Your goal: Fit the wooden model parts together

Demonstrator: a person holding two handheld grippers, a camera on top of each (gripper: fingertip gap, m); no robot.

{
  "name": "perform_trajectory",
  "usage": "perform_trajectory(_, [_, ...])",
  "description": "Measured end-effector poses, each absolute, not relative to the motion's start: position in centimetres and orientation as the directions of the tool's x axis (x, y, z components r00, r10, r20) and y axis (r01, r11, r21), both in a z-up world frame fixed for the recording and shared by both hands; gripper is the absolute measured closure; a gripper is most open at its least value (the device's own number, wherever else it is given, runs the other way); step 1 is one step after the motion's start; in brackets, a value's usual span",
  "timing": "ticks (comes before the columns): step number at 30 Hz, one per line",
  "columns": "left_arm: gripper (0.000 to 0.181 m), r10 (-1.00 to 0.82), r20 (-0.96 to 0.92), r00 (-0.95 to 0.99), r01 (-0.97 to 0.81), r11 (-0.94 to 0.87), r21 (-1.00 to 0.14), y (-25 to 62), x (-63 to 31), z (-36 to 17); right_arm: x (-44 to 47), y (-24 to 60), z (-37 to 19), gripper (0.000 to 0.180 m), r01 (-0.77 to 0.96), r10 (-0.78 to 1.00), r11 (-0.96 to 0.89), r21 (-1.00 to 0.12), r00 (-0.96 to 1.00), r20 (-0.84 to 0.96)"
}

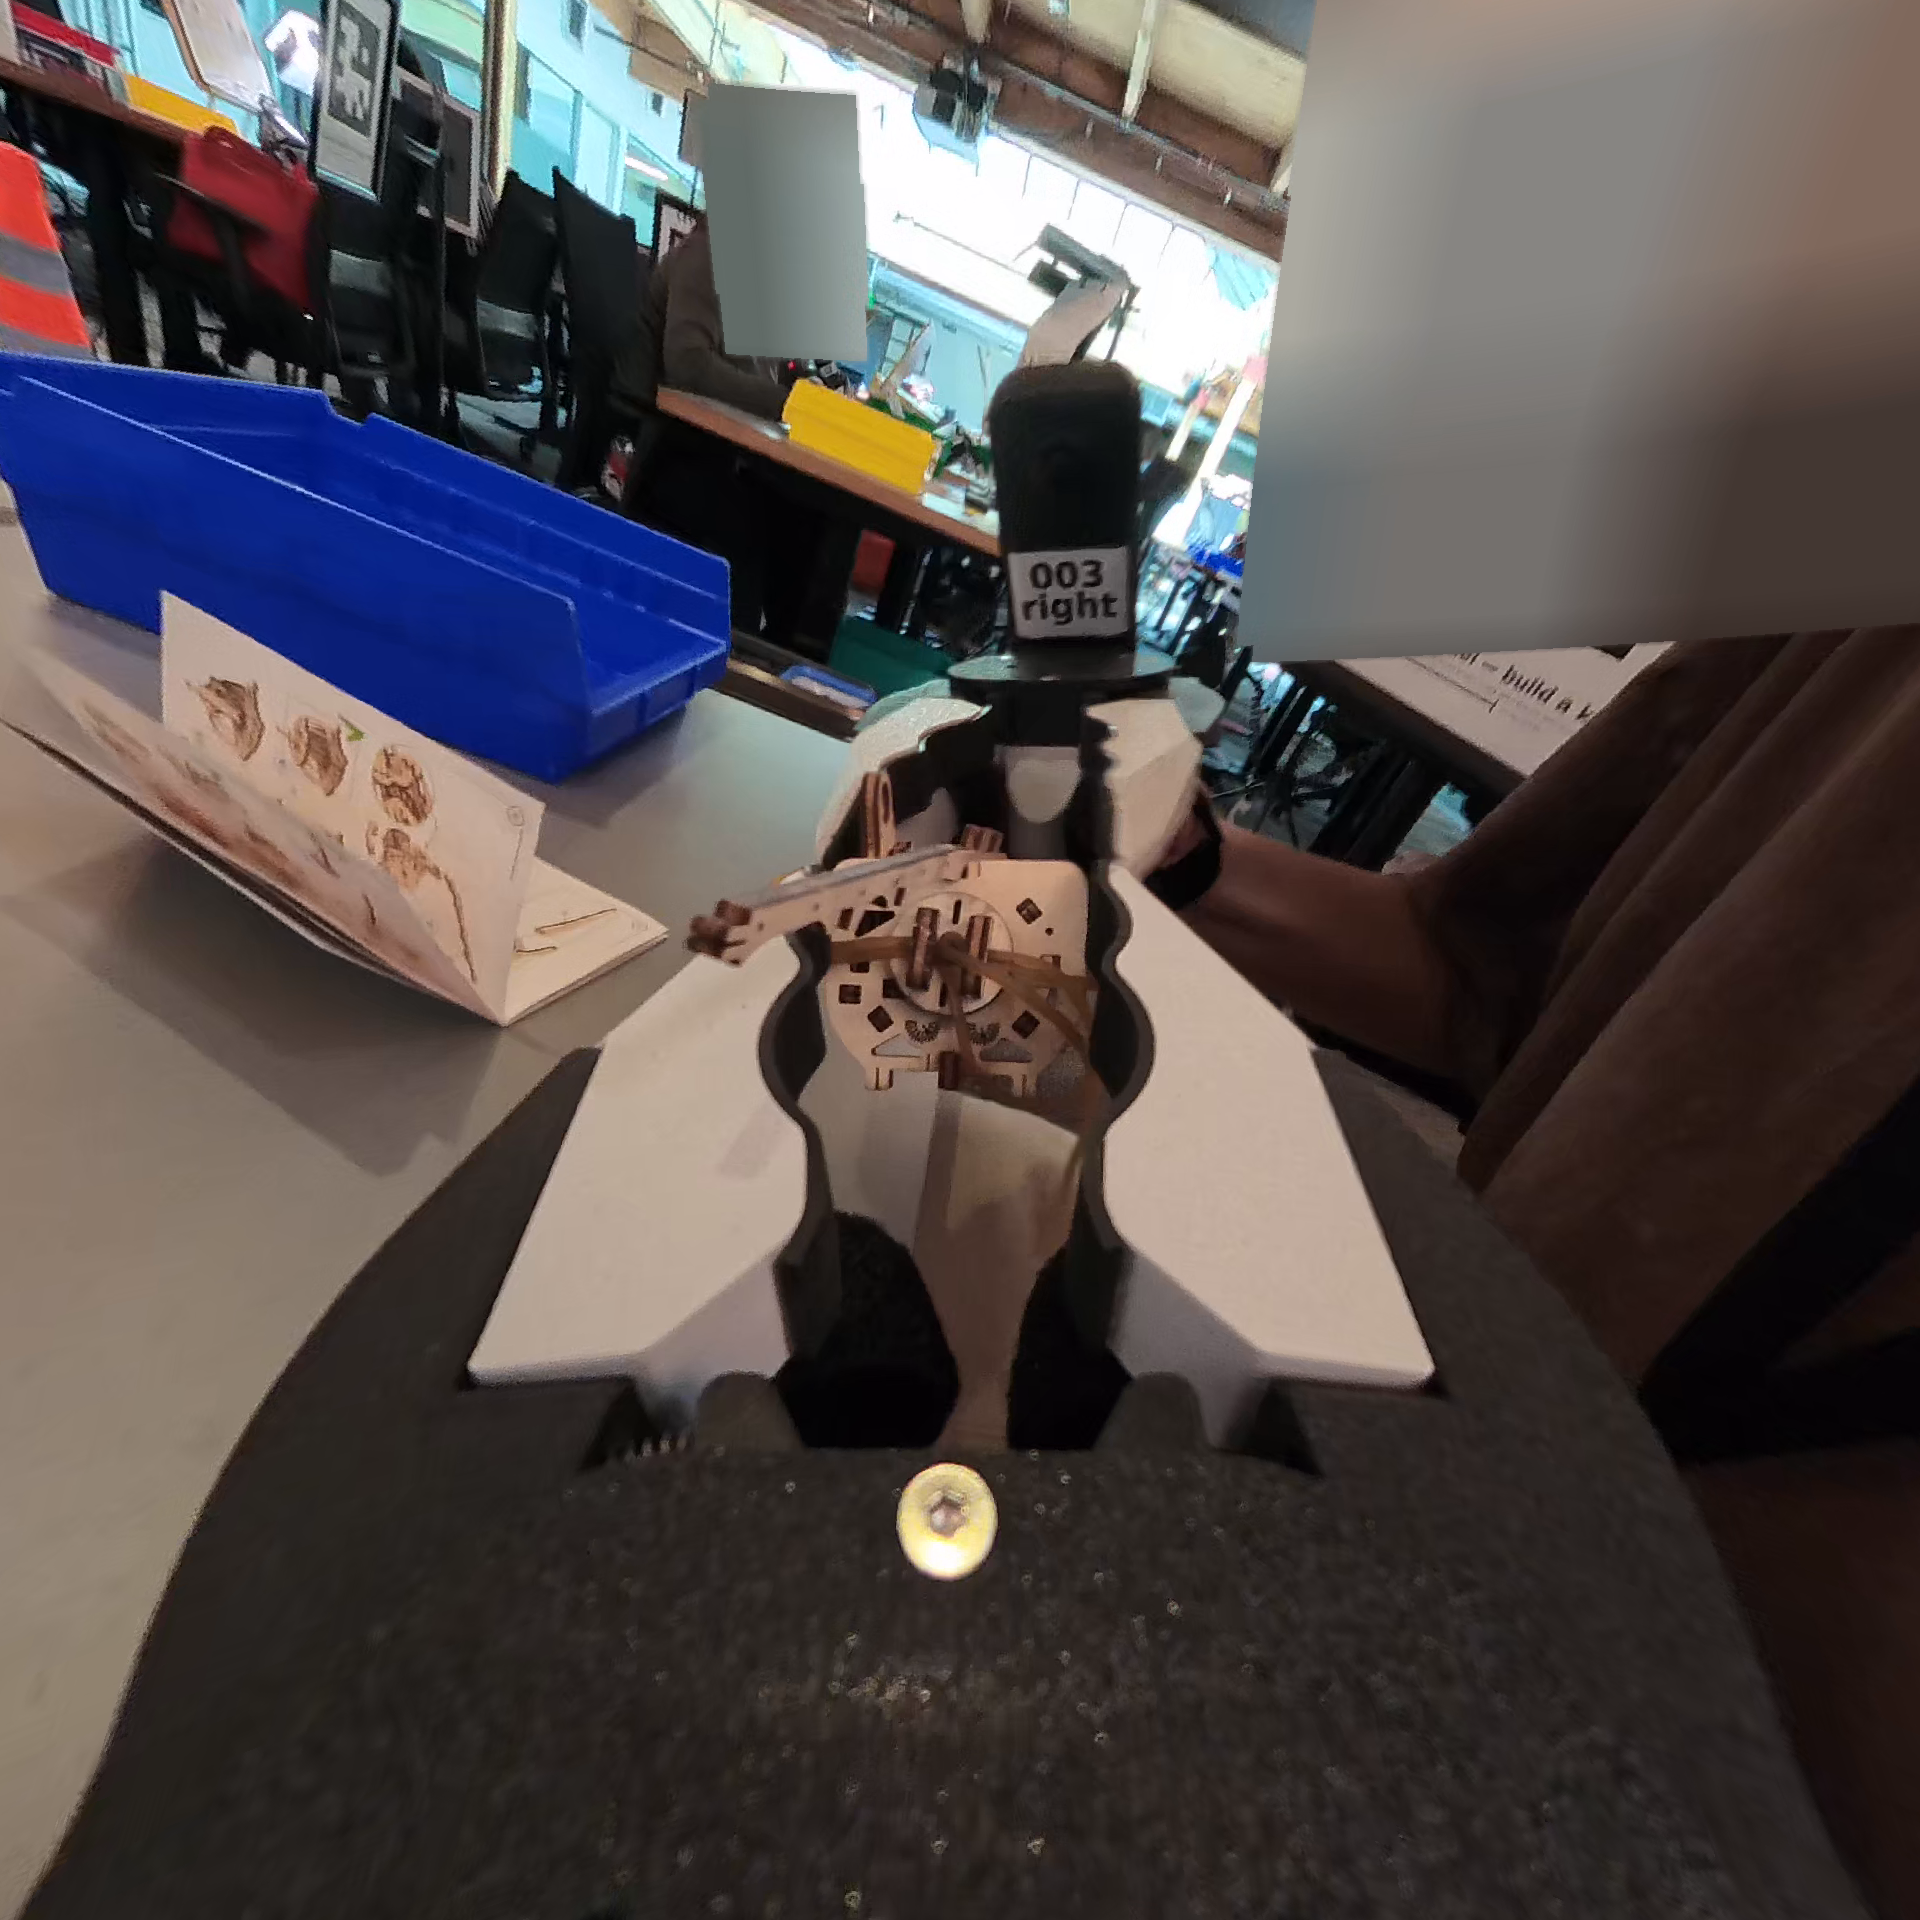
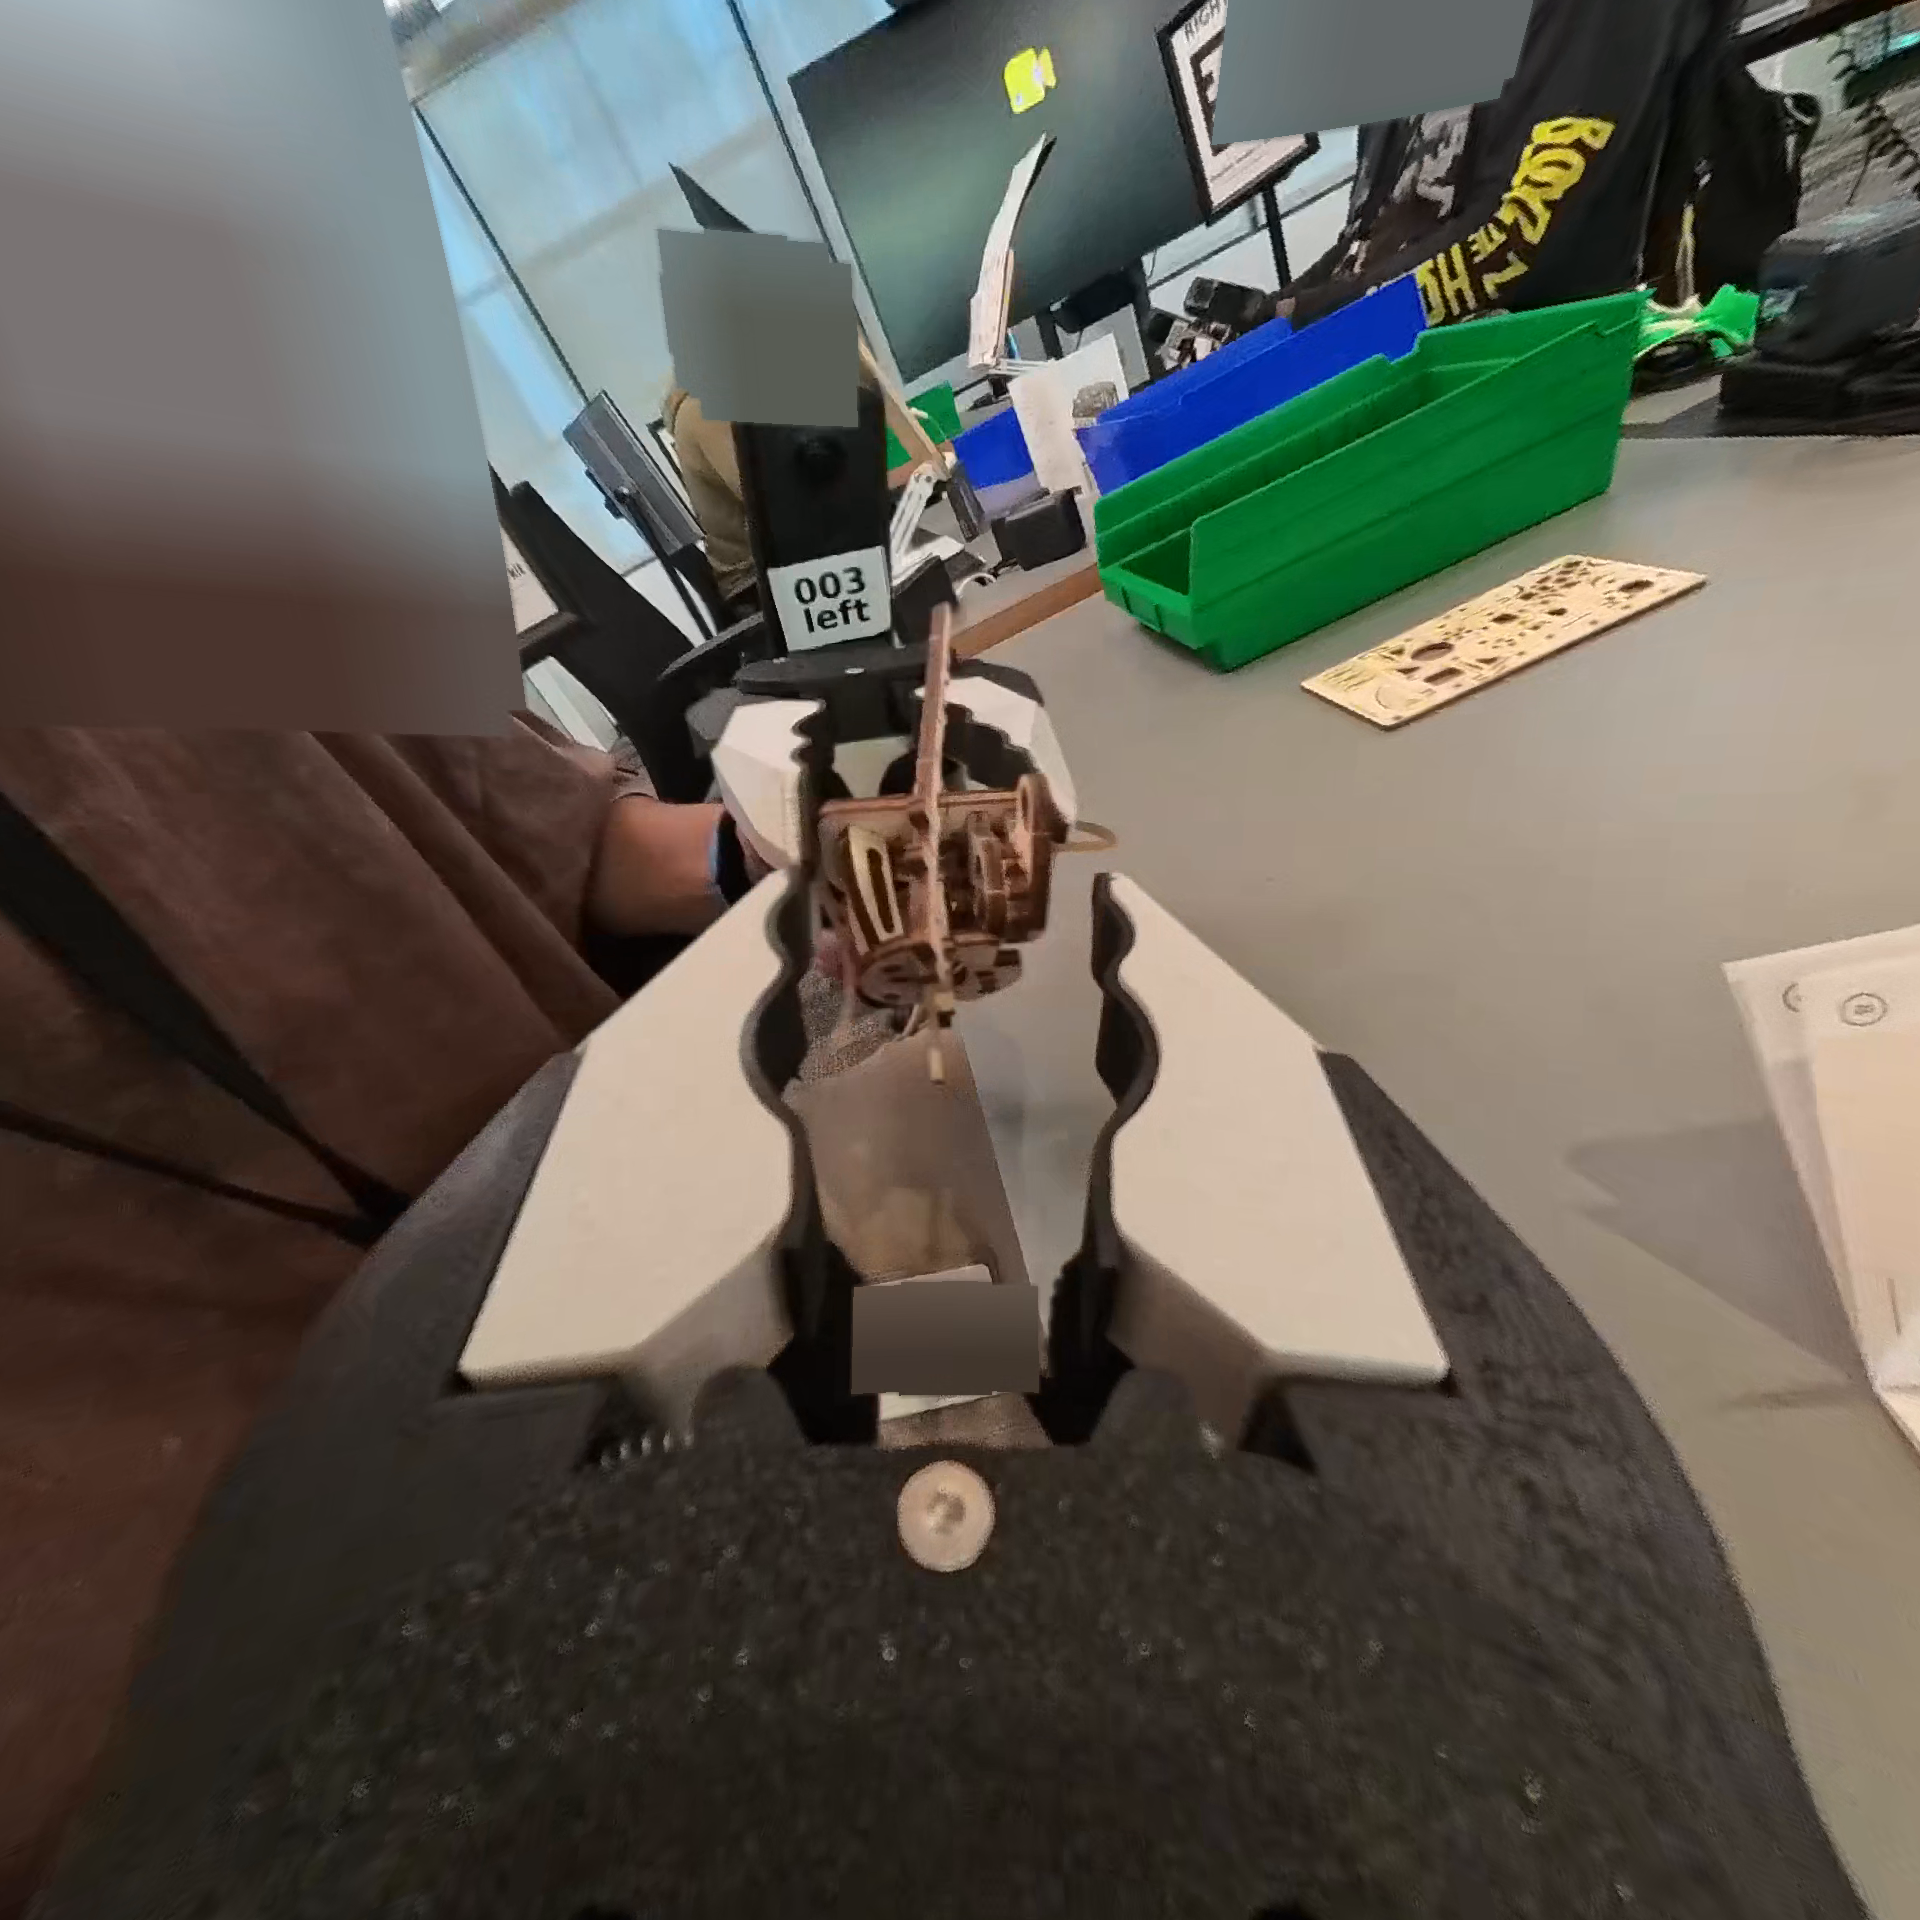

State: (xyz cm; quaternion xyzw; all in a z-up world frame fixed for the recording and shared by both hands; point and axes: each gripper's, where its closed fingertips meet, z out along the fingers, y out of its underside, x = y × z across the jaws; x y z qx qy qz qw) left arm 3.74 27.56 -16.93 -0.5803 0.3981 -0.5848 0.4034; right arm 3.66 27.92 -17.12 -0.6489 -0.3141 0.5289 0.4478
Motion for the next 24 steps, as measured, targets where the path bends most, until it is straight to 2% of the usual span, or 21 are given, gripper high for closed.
perform_trajectory(3, [0.134,-0.932,0.362,0.008,0.023,-0.361,-0.932,27.9,3.4,-16.8,4.5,28.2,-16.5,0.132,-0.115,0.87,-0.423,-0.899,0.225,-0.439])
perform_trajectory(6, [0.134,-0.944,0.33,0.006,0.054,-0.329,-0.943,27.8,3.2,-16.1,4.6,28.6,-16.7,0.128,-0.166,0.818,-0.523,-0.836,0.179,-0.547])
perform_trajectory(10, [0.134,-0.978,0.209,-0.01,0.088,-0.209,-0.974,26.7,3.1,-15.1,4.3,28.0,-15.4,0.125,-0.258,0.763,-0.621,-0.74,0.014,-0.646])
perform_trajectory(15, [0.134,-0.986,0.163,-0.027,0.127,-0.165,-0.978,26.0,2.8,-14.2,3.6,26.8,-14.9,0.129,-0.24,0.778,-0.618,-0.749,-0.051,-0.626])
perform_trajectory(20, [0.134,-0.979,0.199,-0.051,0.138,-0.205,-0.969,26.0,2.8,-14.0,3.3,26.9,-15.5,0.137,-0.243,0.742,-0.662,-0.709,-0.081,-0.666])
perform_trajectory(24, [0.134,-0.949,0.309,-0.063,0.141,-0.315,-0.939,26.7,2.9,-14.2,3.2,26.9,-15.5,0.138,-0.253,0.724,-0.683,-0.685,-0.112,-0.681])
